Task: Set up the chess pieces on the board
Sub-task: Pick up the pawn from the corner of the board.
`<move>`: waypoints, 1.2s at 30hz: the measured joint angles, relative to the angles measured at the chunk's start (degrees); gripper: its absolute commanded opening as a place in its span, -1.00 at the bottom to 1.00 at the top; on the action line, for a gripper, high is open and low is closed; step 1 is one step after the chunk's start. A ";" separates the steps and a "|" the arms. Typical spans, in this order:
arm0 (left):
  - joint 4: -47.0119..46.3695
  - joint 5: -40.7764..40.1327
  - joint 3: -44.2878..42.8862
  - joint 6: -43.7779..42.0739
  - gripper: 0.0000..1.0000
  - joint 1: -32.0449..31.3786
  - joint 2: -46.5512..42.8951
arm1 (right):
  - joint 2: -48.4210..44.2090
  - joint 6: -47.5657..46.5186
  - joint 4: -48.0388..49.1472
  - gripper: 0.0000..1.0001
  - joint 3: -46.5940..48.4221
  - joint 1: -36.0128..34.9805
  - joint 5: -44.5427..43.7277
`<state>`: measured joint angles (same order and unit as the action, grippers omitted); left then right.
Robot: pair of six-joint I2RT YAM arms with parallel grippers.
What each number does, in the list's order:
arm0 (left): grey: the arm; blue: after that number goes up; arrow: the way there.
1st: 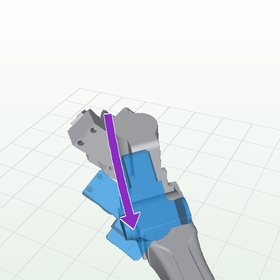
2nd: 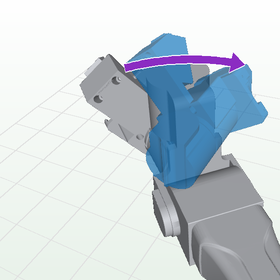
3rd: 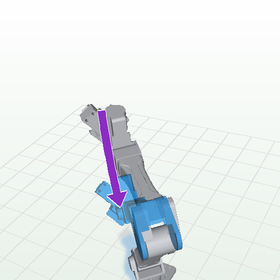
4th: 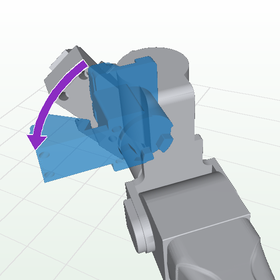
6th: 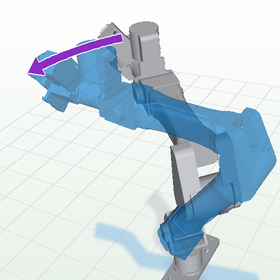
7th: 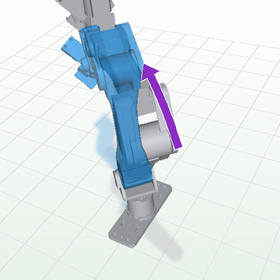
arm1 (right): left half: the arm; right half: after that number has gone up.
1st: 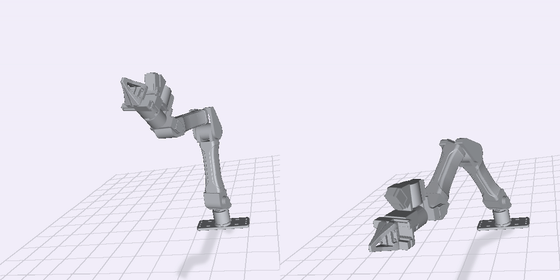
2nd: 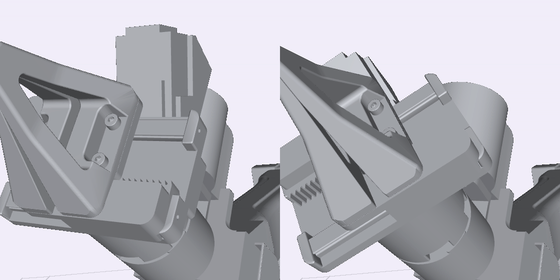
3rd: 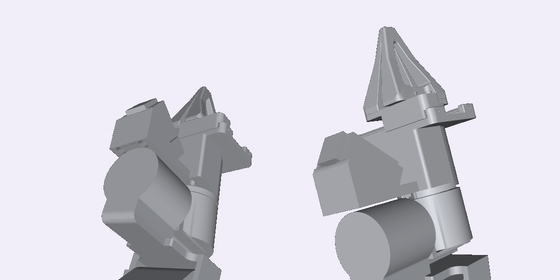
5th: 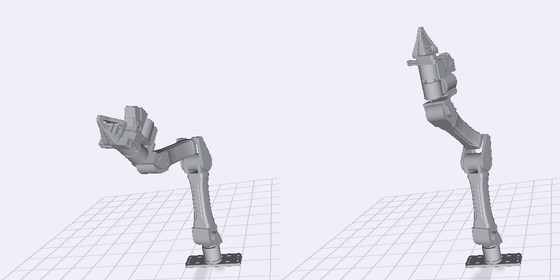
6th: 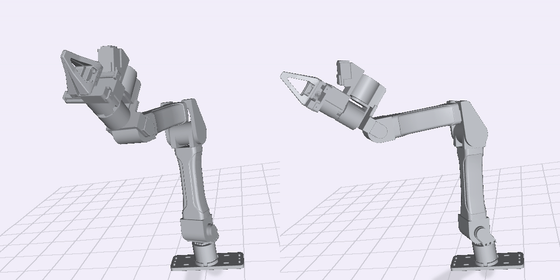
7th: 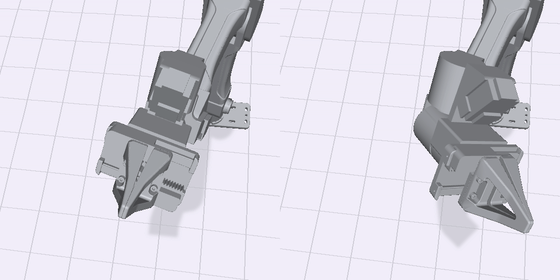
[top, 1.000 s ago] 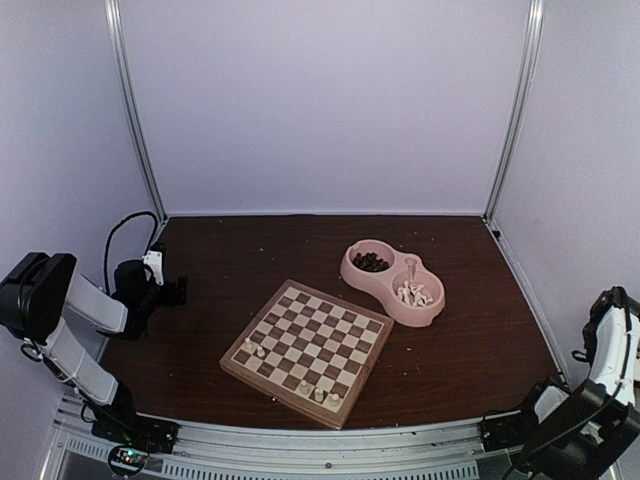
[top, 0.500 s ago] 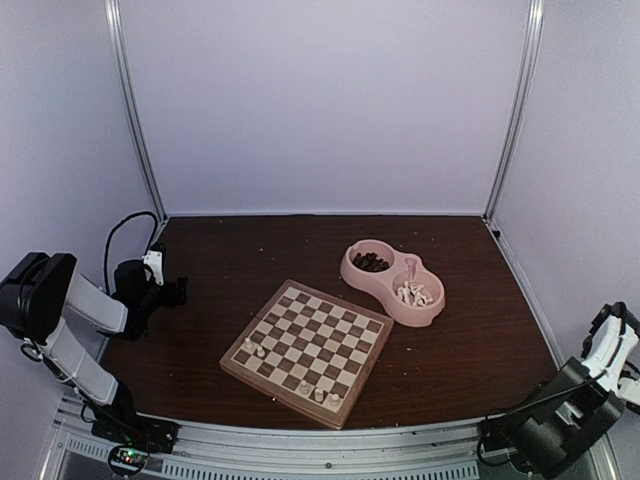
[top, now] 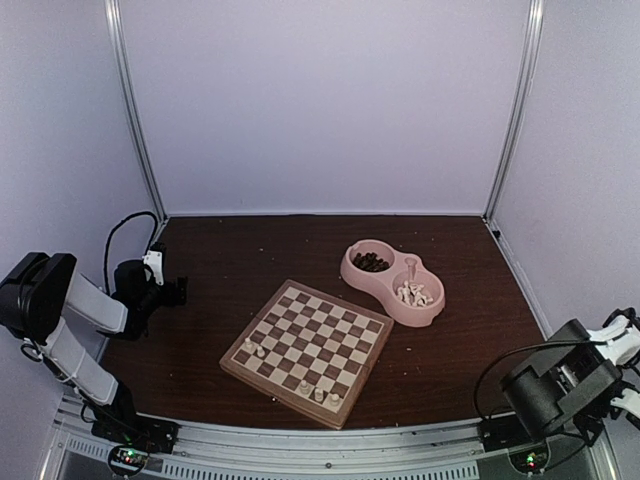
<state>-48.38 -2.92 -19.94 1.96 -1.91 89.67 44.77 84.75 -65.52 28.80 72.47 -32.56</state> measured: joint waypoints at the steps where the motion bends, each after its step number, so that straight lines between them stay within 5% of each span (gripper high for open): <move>1: 0.00 0.00 0.00 0.00 0.95 0.00 0.00 | 0.79 -0.68 0.70 0.91 -0.02 1.01 0.55; 5: 0.00 0.00 0.00 0.00 0.95 0.00 0.00 | 5.31 -2.91 3.17 0.57 -0.02 4.33 2.56; 15: 0.00 0.00 0.00 0.00 0.95 0.00 0.00 | 7.19 -4.94 7.80 0.59 -0.04 7.23 3.67; 20: 0.00 0.00 0.00 0.00 0.95 0.00 0.00 | 9.22 -6.03 10.78 0.29 -0.81 8.59 3.89; 36: 0.00 0.00 0.00 0.00 0.95 0.00 0.00 | 12.04 -6.82 19.19 0.19 -4.74 9.66 4.02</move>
<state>-48.38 -2.92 -19.94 1.96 -1.91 89.67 56.82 77.93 -46.33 24.05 82.13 -28.53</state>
